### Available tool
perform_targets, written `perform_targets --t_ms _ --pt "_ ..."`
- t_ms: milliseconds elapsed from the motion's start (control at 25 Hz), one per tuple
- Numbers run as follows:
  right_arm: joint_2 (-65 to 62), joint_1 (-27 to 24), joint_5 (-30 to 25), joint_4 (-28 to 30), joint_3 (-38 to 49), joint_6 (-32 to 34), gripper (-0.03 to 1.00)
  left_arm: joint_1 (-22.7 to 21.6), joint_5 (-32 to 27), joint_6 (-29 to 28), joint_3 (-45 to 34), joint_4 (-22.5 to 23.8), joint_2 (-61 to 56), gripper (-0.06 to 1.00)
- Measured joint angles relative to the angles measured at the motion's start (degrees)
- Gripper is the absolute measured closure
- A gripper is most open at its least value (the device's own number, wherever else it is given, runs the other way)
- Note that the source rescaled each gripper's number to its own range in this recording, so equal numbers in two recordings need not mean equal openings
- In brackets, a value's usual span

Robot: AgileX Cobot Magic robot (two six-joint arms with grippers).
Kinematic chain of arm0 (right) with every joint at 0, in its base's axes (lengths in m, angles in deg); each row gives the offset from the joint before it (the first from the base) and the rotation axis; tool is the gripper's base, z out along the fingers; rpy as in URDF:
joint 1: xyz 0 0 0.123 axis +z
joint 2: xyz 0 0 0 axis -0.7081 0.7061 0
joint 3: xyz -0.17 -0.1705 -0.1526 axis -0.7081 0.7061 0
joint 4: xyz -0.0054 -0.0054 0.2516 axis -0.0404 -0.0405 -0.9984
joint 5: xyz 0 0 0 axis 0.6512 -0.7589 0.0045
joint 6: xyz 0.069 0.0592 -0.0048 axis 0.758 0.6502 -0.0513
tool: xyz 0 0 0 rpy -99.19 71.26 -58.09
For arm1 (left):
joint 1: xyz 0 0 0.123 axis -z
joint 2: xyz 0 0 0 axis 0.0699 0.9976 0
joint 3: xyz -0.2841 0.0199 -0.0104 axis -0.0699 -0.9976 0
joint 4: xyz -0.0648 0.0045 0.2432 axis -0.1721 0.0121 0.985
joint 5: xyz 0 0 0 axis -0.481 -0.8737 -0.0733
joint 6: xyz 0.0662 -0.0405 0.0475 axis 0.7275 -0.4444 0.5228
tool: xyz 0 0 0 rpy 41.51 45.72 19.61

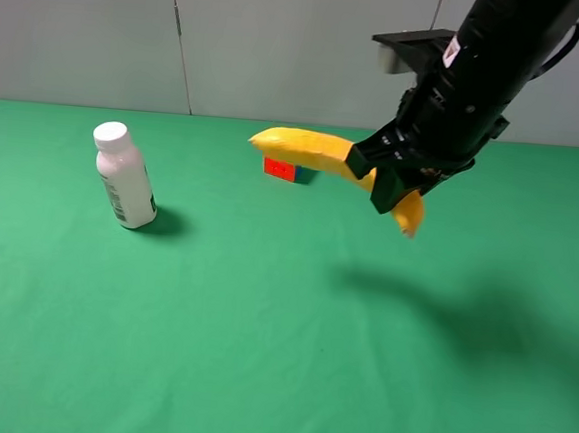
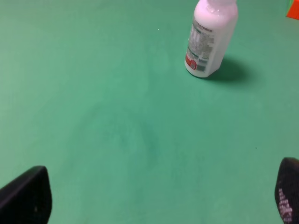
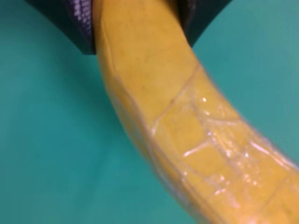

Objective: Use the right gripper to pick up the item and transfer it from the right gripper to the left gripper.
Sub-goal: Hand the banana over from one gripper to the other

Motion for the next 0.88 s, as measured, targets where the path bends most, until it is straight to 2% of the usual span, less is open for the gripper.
perform_targets --t_ms 280,720,880 --pt "0.0 6.08 -0.05 0.13 0.0 0.05 0.97 0.0 0.0 0.0 0.0 0.0 0.0 0.02" --pt "0.0 13.28 0.35 2.56 0.0 0.0 0.97 0.0 0.0 0.0 0.0 0.0 0.0 0.02" --pt "0.0 14.51 0.35 2.79 0.0 -0.05 0.97 0.0 0.0 1.03 0.0 -0.26 0.0 0.02"
